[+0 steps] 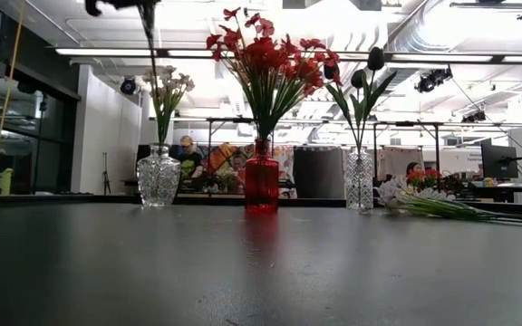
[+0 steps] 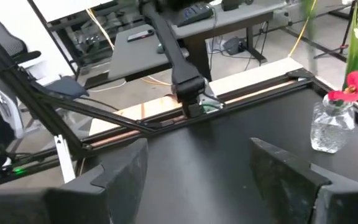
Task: Sort flowers into vase by color
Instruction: Put the bottom white flowers into the left transparent flower vase
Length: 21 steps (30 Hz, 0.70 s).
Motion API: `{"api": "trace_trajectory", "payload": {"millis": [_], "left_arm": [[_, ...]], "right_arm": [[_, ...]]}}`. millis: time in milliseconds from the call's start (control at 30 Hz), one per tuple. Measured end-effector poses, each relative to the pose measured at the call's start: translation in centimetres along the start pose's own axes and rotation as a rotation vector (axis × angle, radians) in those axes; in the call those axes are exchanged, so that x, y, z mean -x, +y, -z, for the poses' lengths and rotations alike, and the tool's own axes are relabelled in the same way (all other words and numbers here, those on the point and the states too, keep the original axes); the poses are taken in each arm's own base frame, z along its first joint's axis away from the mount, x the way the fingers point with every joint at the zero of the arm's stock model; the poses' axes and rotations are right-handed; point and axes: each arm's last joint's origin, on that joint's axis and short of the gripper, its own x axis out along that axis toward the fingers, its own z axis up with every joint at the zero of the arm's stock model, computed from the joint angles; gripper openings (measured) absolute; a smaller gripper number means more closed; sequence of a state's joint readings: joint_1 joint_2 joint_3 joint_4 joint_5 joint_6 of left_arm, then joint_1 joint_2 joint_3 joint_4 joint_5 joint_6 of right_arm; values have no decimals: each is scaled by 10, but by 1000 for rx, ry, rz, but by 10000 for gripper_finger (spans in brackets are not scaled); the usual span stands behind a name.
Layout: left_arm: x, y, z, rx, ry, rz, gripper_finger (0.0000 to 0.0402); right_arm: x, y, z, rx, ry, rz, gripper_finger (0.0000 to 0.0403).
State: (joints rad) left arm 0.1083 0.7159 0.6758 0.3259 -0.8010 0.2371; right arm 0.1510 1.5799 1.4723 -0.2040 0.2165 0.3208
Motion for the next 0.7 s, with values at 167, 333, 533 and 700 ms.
{"api": "trace_trajectory", "payload": {"millis": [167,333,533,700], "left_arm": [[-32,17,18,-6,44,-48,0],[-53,33,34,3,105,-57,0],[-67,41,48,-18,160,-88,0],[-78,39,62,-46,215,-71,0]], "right_arm": [[2,9,3,-15,6,-24,263],[6,23,7,-3,11,-56,263],[11,38,13,-11,-9,-16,263],[14,45,15,2,-23,12,263]]}}
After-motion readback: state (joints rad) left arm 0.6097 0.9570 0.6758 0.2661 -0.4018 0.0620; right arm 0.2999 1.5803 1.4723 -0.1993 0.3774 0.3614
